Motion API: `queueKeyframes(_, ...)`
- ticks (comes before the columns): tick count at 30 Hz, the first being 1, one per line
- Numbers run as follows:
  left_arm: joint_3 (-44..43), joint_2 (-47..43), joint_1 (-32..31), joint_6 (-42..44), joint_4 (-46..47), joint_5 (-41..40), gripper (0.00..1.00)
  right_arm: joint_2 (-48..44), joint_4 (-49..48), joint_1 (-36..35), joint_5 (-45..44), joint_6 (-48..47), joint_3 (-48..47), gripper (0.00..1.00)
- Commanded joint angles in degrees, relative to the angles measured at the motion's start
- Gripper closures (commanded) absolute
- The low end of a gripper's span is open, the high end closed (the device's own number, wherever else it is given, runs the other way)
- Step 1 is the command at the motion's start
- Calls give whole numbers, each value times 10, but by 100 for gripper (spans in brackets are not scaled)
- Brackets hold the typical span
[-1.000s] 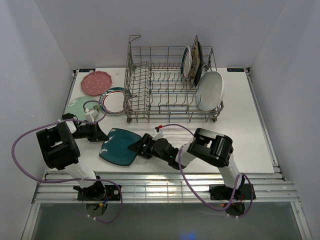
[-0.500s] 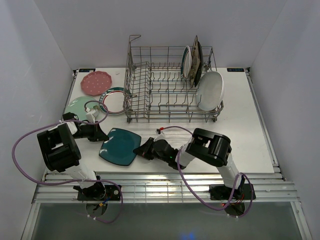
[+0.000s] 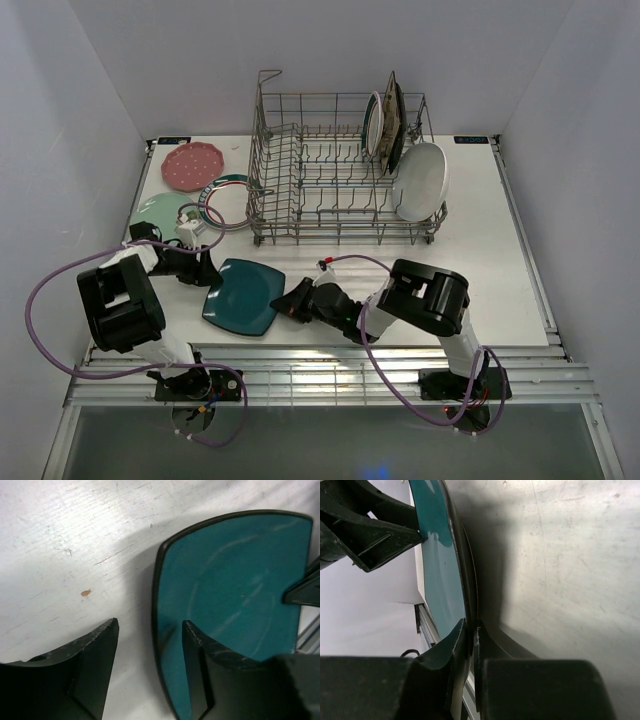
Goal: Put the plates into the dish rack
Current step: Pick up the plate from the corner of the board.
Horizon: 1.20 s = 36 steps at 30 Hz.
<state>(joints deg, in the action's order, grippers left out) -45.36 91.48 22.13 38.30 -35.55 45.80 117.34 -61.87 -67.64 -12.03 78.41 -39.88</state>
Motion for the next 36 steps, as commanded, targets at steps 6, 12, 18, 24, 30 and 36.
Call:
queueKeyframes(6,-11,-32,1,20,-13,-10,21,-62,-31,-7,-45,-46,52,92)
queueKeyframes(12,-25,-51,18,21,-32,26,18,-90,-55,-7,-55,-56,96,92)
queueKeyframes(18,-46,-83,31,77,-120,87,15,-147,-42,-16,-98,-91,133,92)
queueKeyframes(24,-46,-131,36,86,-150,118,8,-187,-11,-30,-135,-125,153,92)
queueKeyframes(30,-36,-190,39,73,-149,133,2,-241,24,-44,-178,-173,164,92)
queueKeyframes(36,-20,-232,41,42,-124,136,2,-313,74,-56,-217,-236,162,92)
